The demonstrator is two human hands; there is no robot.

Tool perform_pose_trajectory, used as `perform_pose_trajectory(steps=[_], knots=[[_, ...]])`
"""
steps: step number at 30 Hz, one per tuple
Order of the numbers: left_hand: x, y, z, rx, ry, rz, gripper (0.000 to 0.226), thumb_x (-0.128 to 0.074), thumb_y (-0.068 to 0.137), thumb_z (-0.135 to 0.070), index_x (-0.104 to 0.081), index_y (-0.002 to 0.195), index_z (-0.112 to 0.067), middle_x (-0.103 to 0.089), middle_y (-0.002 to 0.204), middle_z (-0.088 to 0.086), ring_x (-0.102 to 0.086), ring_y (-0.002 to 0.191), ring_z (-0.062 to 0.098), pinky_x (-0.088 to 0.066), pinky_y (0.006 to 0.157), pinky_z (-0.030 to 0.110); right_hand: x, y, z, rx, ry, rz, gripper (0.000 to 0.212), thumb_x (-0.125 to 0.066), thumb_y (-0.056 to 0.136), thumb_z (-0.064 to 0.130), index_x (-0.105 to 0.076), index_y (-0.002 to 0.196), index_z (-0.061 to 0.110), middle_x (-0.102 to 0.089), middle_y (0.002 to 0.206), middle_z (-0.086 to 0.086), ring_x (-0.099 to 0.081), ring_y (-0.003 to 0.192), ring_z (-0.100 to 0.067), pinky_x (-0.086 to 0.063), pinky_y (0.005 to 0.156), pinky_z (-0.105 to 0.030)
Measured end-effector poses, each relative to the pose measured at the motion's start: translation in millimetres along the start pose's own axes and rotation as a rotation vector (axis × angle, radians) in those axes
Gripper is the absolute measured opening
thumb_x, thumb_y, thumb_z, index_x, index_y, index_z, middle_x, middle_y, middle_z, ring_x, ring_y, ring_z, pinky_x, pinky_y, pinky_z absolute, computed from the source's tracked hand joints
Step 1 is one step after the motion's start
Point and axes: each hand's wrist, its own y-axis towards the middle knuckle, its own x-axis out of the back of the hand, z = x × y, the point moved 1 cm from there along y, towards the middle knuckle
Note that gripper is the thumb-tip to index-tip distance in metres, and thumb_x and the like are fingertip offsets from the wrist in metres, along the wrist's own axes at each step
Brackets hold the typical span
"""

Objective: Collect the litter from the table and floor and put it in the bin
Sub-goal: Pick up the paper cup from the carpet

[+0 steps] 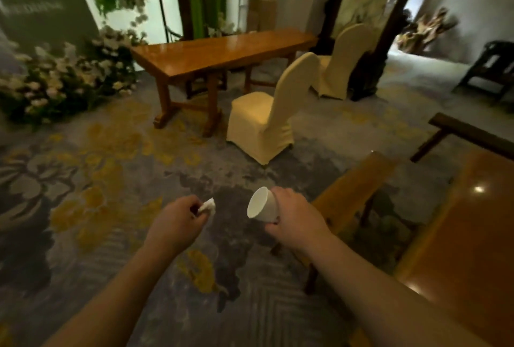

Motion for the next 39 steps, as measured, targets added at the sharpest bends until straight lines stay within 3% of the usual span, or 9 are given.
perform_pose_trajectory(steps=[7, 14, 20, 29, 32, 39], knots=[[-34.6, -48.5, -174.9, -0.261, -0.077, 0.050, 0.018, -0.069, 0.086, -0.038, -0.059, 0.072, -0.033, -0.062, 0.066, -0.010, -0.057, 0.060, 0.003, -0.038, 0.049, 0.026, 81.9, -135.7, -94.6, -0.145, 0.105, -0.290, 0.066, -0.077, 0.076, 0.052, -0.043, 0.129, 0.032, -0.054, 0.121, 0.005, -0.052, 0.112, -0.018, -0.054, 0.085, -0.042], [-80.1, -88.6, -324.0, -0.538, -0.137, 0.212, 0.009, -0.068, 0.088, -0.038, -0.066, 0.083, -0.032, -0.064, 0.070, -0.012, -0.061, 0.063, 0.004, -0.043, 0.051, 0.024, 141.0, -257.2, -166.6, -0.410, 0.122, -0.491, 0.070, -0.077, 0.079, 0.052, -0.043, 0.135, 0.030, -0.055, 0.126, 0.005, -0.051, 0.115, -0.017, -0.052, 0.088, -0.037], [-138.7, -132.3, -437.9, -0.839, -0.178, 0.357, 0.018, -0.068, 0.090, -0.036, -0.057, 0.076, -0.035, -0.061, 0.071, -0.015, -0.058, 0.064, 0.004, -0.036, 0.051, 0.022, 162.6, -371.7, -209.9, -0.722, 0.066, -0.637, 0.073, -0.076, 0.080, 0.051, -0.042, 0.139, 0.027, -0.054, 0.129, 0.004, -0.050, 0.117, -0.016, -0.051, 0.090, -0.036], [-228.6, -262.9, -546.6, -1.255, -0.216, 0.696, 0.011, -0.065, 0.091, -0.041, -0.062, 0.086, -0.032, -0.062, 0.078, -0.013, -0.058, 0.065, 0.007, -0.037, 0.052, 0.023, 143.3, -555.2, -225.3, -1.188, 0.063, -0.869, 0.074, -0.075, 0.076, 0.059, -0.040, 0.137, 0.036, -0.054, 0.129, 0.007, -0.051, 0.111, -0.011, -0.051, 0.087, -0.032], [-247.0, -333.0, -571.8, -1.360, -0.225, 0.809, 0.014, -0.065, 0.092, -0.041, -0.062, 0.083, -0.030, -0.061, 0.075, -0.011, -0.057, 0.064, 0.007, -0.035, 0.052, 0.024, 131.4, -627.8, -216.1, -1.309, 0.078, -0.949, 0.072, -0.073, 0.074, 0.062, -0.040, 0.134, 0.039, -0.052, 0.126, 0.010, -0.048, 0.104, -0.007, -0.050, 0.085, -0.031], [-286.6, -516.4, -623.9, -1.541, -0.224, 0.930, 0.021, -0.064, 0.092, -0.045, -0.057, 0.074, -0.035, -0.061, 0.075, -0.012, -0.057, 0.065, 0.006, -0.035, 0.053, 0.025, 111.4, -806.3, -201.8, -1.520, 0.037, -1.051, 0.072, -0.077, 0.077, 0.053, -0.041, 0.137, 0.034, -0.053, 0.127, 0.007, -0.054, 0.112, -0.015, -0.053, 0.087, -0.035]])
